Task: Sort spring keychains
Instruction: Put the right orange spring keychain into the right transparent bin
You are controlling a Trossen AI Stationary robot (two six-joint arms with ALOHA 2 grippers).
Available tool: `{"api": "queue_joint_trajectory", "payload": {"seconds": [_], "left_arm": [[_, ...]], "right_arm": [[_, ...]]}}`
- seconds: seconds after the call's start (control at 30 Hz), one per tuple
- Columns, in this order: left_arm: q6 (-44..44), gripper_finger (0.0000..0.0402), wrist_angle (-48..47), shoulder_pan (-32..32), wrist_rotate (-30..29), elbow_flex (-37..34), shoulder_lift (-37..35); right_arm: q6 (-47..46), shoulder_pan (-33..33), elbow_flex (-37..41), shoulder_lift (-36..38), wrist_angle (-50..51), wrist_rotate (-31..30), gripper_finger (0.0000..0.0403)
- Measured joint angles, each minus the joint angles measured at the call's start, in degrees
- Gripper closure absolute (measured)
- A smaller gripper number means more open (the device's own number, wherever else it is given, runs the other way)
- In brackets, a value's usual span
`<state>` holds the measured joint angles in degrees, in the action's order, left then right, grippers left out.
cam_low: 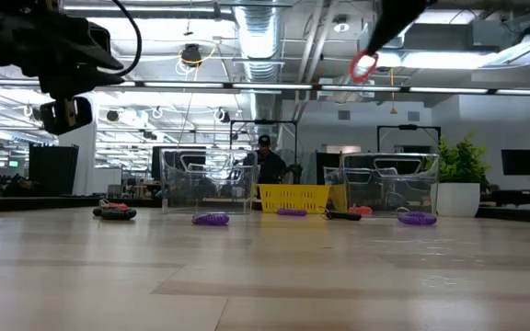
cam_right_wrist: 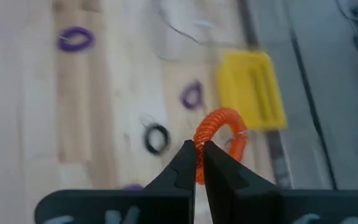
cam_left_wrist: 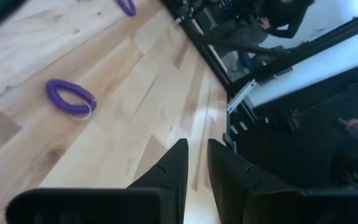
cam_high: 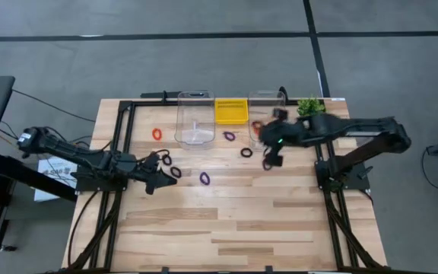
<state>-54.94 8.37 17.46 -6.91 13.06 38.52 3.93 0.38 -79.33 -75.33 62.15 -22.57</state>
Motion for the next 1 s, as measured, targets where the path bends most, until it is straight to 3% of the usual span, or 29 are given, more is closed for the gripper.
{"api": "queue_joint_trajectory", "payload": {"seconds": [0.27, 0.57, 0.8, 1.0], "left_arm": [[0.00, 0.0344, 4.94, 3.50, -9.71, 0.00, 3.05], [0.94, 0.0344, 11.68, 3.96, -12.57, 0.00, 8.51], [0.72, 0.0344, 13.04, 6.31, -12.45, 0.00, 11.53], [0.70, 0.0344, 13.15, 8.84, -12.38, 0.00, 12.98]], "right_arm": [[-0.82, -12.83, -0.02, 3.73, 4.07, 1.25, 0.0395], [3.65, -26.89, -0.06, -6.40, 3.65, 13.09, 0.0393], [5.55, -30.50, -0.02, -16.90, 3.53, 14.94, 0.0392], [4.57, -29.90, -0.03, -22.51, 2.50, 18.75, 0.0392]]}}
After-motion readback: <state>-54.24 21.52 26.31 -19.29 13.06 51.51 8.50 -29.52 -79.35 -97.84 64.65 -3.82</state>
